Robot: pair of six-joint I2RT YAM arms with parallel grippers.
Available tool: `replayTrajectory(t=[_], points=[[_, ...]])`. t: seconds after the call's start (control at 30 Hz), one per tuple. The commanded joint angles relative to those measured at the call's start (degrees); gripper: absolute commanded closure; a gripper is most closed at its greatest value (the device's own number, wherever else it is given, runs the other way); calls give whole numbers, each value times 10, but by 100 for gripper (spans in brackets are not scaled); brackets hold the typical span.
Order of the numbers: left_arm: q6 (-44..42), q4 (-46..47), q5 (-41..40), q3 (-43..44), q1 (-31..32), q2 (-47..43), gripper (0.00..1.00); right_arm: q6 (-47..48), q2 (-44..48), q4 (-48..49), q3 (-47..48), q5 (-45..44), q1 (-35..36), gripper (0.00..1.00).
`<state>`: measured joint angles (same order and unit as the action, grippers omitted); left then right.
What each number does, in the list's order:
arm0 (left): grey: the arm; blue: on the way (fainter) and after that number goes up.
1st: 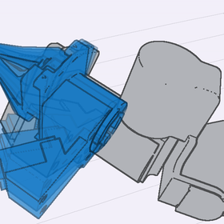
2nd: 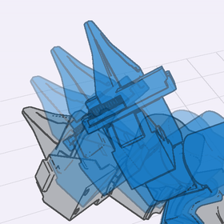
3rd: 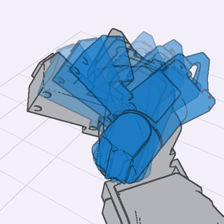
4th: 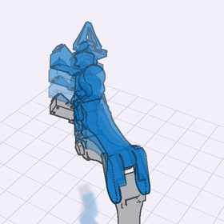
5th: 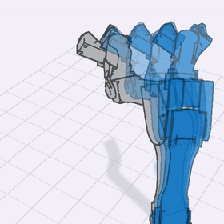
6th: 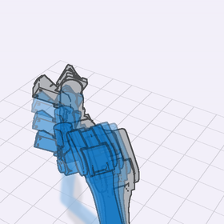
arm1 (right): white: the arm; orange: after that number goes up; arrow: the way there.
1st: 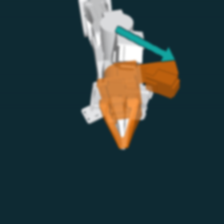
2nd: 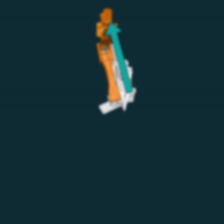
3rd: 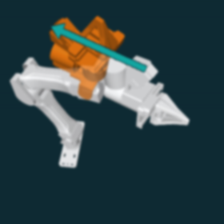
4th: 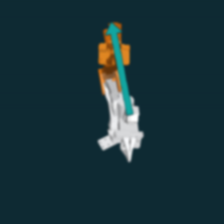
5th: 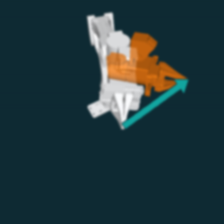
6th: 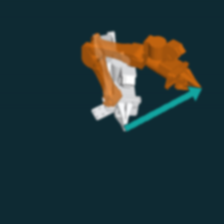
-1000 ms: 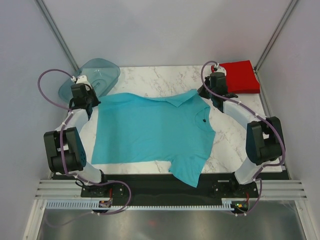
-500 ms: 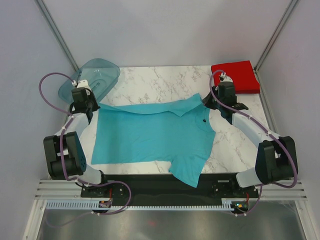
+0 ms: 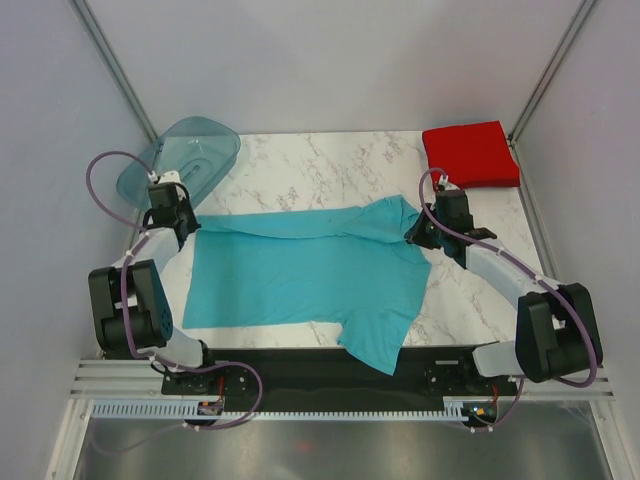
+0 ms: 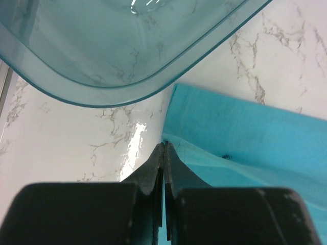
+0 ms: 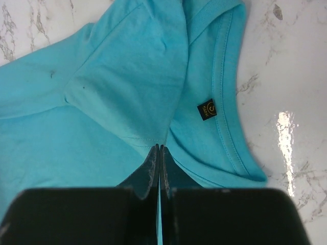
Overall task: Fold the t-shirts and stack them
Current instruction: Fold the tshirt
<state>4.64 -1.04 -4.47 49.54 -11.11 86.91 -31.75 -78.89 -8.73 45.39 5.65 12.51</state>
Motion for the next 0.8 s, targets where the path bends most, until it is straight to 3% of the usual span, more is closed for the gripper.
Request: replayTrajectory(t=[0.0,0.47,0.77], points=[[-24,-7,-28,-2,5,13,98,7,20,0,-6,-21,-2,100],[-24,-27,-66,28,21,41,98,-2,59,-61,59,17,-1,100],[-31,-30,-91,33,29,61,98,-4,67,-37,-52,15,-2,100]])
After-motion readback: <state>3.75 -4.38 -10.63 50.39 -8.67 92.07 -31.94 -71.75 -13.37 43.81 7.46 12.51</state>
